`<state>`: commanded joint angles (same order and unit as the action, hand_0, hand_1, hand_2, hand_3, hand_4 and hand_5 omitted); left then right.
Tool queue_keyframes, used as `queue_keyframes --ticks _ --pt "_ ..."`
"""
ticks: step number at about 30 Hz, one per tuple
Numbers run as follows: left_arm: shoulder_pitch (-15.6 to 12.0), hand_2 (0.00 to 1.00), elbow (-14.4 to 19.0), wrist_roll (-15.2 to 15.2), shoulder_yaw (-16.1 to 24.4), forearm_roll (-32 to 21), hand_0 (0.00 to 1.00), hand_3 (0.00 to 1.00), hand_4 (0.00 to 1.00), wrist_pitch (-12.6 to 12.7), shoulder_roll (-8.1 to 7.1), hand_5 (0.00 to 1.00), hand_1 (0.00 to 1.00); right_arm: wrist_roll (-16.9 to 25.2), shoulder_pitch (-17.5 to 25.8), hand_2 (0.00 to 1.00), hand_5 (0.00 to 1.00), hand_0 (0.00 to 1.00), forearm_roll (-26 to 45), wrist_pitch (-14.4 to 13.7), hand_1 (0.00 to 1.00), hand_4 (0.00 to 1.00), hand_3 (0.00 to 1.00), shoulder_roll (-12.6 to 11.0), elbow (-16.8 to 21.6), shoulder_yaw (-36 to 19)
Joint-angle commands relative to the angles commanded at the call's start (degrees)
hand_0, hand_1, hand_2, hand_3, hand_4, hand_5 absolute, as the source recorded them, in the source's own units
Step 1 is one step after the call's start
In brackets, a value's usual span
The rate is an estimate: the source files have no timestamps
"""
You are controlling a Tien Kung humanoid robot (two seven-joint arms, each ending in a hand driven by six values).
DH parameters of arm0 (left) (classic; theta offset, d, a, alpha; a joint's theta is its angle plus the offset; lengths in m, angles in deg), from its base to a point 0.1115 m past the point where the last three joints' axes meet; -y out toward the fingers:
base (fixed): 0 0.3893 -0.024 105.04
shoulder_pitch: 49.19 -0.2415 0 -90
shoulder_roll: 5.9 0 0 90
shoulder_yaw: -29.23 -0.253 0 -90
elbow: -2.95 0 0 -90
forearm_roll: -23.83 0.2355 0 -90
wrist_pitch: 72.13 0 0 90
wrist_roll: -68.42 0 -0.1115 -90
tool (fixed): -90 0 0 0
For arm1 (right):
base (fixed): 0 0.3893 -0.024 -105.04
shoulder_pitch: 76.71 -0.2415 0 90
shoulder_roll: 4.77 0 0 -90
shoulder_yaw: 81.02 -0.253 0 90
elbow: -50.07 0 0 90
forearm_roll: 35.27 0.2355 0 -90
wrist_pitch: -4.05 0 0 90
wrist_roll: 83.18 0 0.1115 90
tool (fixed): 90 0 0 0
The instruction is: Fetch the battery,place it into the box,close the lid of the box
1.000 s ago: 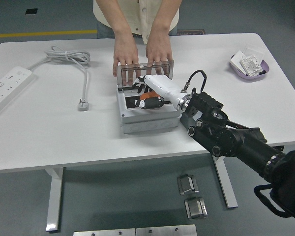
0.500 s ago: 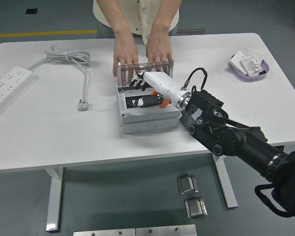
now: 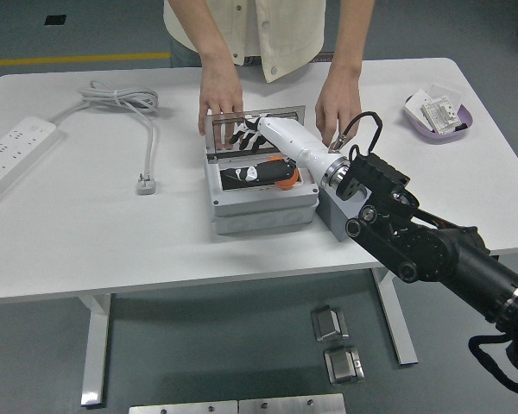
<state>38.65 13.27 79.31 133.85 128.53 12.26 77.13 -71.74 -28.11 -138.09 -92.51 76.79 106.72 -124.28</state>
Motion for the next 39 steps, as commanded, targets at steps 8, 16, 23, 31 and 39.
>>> queue_keyframes --ticks 8,16,23,31,39 --pt "-0.2 0.667 0.0 0.2 0.6 0.1 0.622 0.701 0.688 0.0 0.03 0.164 0.672 -1.3 1.4 0.596 0.547 0.542 0.4 1.8 0.473 0.897 0.648 -1.6 8.5 -5.0" --pt "-0.3 0.669 0.0 0.4 0.8 -0.1 0.622 0.702 0.688 -0.1 -0.04 0.166 0.672 -0.7 0.3 0.599 0.563 0.541 1.2 1.7 0.473 0.901 0.65 -0.2 6.1 -9.2" --pt "-0.4 0.668 0.0 0.6 1.1 0.0 0.623 0.699 0.688 -0.2 -0.16 0.166 0.673 -0.3 -1.0 0.601 0.571 0.542 2.4 1.7 0.475 0.904 0.654 0.7 2.3 -11.5" --pt "-0.3 0.667 0.0 0.8 1.2 0.0 0.622 0.701 0.688 -0.3 -0.29 0.168 0.672 0.0 -2.9 0.608 0.579 0.559 3.2 1.8 0.487 0.904 0.66 0.7 -1.2 -12.1" --pt "-0.3 0.666 0.0 0.9 1.5 0.2 0.622 0.701 0.688 -0.4 -0.77 0.17 0.671 0.0 -3.6 0.611 0.595 0.585 3.7 2.1 0.494 0.905 0.663 0.7 -3.0 -12.4"
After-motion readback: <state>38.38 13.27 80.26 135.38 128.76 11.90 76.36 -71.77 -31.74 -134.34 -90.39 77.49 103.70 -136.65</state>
